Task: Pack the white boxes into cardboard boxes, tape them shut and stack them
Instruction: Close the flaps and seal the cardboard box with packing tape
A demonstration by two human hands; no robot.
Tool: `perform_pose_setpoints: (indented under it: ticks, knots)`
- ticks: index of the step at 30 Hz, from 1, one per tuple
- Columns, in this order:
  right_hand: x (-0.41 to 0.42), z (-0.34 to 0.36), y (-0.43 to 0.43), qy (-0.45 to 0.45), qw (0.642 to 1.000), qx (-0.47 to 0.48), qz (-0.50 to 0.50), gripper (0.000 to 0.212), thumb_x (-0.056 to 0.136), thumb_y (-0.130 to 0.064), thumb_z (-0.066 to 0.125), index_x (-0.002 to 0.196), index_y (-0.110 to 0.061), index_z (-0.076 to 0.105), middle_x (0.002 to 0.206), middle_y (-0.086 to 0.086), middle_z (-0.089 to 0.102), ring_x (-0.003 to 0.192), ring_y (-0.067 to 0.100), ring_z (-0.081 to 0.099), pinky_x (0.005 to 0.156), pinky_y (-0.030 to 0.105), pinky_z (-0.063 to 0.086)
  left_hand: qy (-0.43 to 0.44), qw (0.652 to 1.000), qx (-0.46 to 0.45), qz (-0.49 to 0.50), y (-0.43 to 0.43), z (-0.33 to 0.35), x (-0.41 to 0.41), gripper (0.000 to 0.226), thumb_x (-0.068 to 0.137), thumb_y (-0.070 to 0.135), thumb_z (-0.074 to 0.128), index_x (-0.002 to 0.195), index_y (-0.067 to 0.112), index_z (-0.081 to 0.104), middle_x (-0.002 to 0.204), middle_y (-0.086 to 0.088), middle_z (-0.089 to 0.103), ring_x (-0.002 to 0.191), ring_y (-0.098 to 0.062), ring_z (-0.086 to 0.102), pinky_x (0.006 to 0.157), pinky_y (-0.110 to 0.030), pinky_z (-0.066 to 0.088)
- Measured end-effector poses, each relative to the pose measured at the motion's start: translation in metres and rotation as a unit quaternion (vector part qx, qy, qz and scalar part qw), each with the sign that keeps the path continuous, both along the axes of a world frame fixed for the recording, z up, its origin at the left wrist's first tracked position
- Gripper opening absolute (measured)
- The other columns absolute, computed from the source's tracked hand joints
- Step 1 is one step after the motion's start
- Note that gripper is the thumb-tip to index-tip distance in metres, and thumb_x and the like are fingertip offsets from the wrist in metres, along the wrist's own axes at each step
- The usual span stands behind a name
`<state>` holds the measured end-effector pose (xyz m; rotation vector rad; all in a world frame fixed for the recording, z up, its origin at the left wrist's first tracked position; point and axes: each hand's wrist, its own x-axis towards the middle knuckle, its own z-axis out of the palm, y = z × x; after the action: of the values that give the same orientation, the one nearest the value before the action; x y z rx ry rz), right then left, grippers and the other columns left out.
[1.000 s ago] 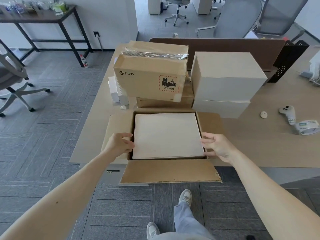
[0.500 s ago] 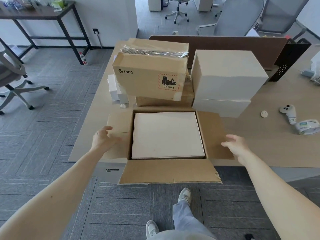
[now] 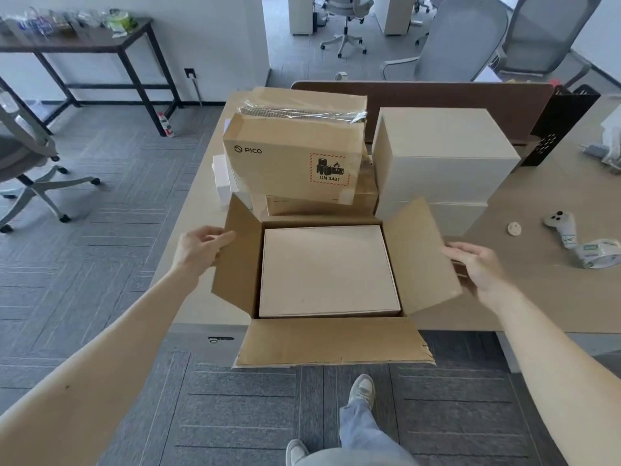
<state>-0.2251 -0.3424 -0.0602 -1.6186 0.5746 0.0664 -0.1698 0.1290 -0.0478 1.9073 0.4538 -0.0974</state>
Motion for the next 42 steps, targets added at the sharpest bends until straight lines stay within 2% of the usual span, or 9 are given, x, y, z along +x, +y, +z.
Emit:
perform_pose_setpoints:
  ticks: [6, 15, 22, 26, 29, 33, 35, 38, 42]
  knots:
    - [0.002, -0.007, 0.052, -0.028, 0.987, -0.04, 0.153, 0.019, 0.092, -0.025, 0.066, 0.105, -0.015, 0.074, 0.099, 0.003, 0.076, 0.091, 0.021, 0.071, 0.08, 0.036, 0.056, 0.004, 0.991, 0.042, -0.123, -0.046, -0.017, 0.001, 0.017, 0.095, 0.036, 0.065, 0.092, 0.021, 0.073, 0.085, 0.002, 0.077, 0.069, -0.015, 0.069, 0.071, -0.029, 0.053]
    - [-0.028, -0.056, 0.045, 0.008, 0.929, -0.217, 0.299, 0.047, 0.09, 0.005, 0.058, 0.104, -0.04, 0.066, 0.121, -0.017, 0.064, 0.122, 0.004, 0.052, 0.112, 0.035, 0.036, 0.025, 0.96, 0.173, -0.217, -0.026, -0.058, -0.014, 0.021, 0.083, 0.013, 0.075, 0.091, 0.032, 0.07, 0.078, 0.024, 0.073, 0.077, -0.003, 0.068, 0.074, -0.023, 0.047]
    - [-0.056, -0.082, 0.033, -0.017, 0.894, -0.228, 0.386, 0.064, 0.088, 0.015, 0.056, 0.116, -0.041, 0.066, 0.146, -0.036, 0.035, 0.139, -0.009, 0.029, 0.118, 0.027, 0.026, 0.032, 0.961, 0.172, -0.215, -0.027, -0.075, -0.022, 0.035, 0.08, 0.026, 0.081, 0.11, 0.037, 0.065, 0.111, 0.0, 0.06, 0.104, -0.024, 0.059, 0.078, -0.033, 0.05]
    - [-0.058, -0.075, 0.033, 0.008, 0.923, -0.157, 0.35, 0.055, 0.088, 0.007, 0.061, 0.12, -0.037, 0.067, 0.144, -0.033, 0.042, 0.139, -0.008, 0.032, 0.115, 0.028, 0.032, 0.123, 0.977, 0.019, -0.176, -0.034, -0.077, -0.026, 0.081, 0.083, 0.022, 0.082, 0.144, 0.043, 0.032, 0.123, 0.008, 0.059, 0.107, -0.023, 0.062, 0.067, -0.038, 0.06]
    - [-0.06, -0.061, 0.043, 0.032, 0.944, -0.085, 0.316, 0.048, 0.077, -0.052, 0.077, 0.119, -0.033, 0.069, 0.133, -0.023, 0.059, 0.13, 0.001, 0.049, 0.11, 0.038, 0.036, 0.152, 0.973, -0.006, -0.171, -0.033, -0.082, -0.02, 0.101, 0.076, 0.024, 0.087, 0.153, 0.038, 0.025, 0.125, 0.0, 0.067, 0.114, -0.024, 0.062, 0.081, -0.036, 0.053]
    - [-0.053, -0.068, 0.047, 0.033, 0.974, -0.09, 0.205, 0.066, 0.06, -0.064, 0.08, 0.112, -0.025, 0.068, 0.107, -0.011, 0.074, 0.104, 0.01, 0.068, 0.1, 0.045, 0.05, 0.16, 0.967, 0.022, -0.197, -0.033, -0.088, -0.03, 0.079, 0.086, 0.005, 0.066, 0.141, 0.054, 0.037, 0.137, -0.017, 0.056, 0.117, -0.036, 0.058, 0.093, -0.047, 0.053]
    - [-0.051, -0.069, 0.046, 0.031, 0.982, -0.103, 0.153, 0.08, 0.051, -0.077, 0.077, 0.112, -0.027, 0.067, 0.105, -0.013, 0.073, 0.104, 0.011, 0.066, 0.099, 0.043, 0.05, 0.165, 0.953, 0.099, -0.236, -0.039, -0.089, -0.038, 0.089, 0.085, -0.006, 0.063, 0.15, 0.043, 0.028, 0.128, -0.009, 0.058, 0.105, -0.029, 0.061, 0.081, -0.031, 0.056]
    - [-0.046, -0.068, 0.047, 0.028, 0.982, -0.158, 0.102, 0.076, 0.067, -0.063, 0.078, 0.13, -0.027, 0.055, 0.119, -0.014, 0.061, 0.119, 0.015, 0.053, 0.097, 0.036, 0.044, 0.186, 0.95, 0.051, -0.246, -0.04, -0.092, -0.042, 0.106, 0.07, 0.002, 0.081, 0.153, 0.036, 0.025, 0.11, -0.005, 0.072, 0.101, -0.022, 0.067, 0.094, -0.039, 0.053]
    - [-0.037, -0.064, 0.051, 0.04, 0.977, -0.195, 0.081, 0.074, 0.076, -0.045, 0.08, 0.138, -0.027, 0.044, 0.104, -0.012, 0.057, 0.103, 0.016, 0.054, 0.081, 0.031, 0.044, 0.223, 0.955, -0.029, -0.191, -0.036, -0.087, -0.03, 0.065, 0.092, -0.004, 0.06, 0.137, 0.037, 0.038, 0.114, -0.009, 0.074, 0.101, -0.027, 0.07, 0.093, -0.045, 0.047]
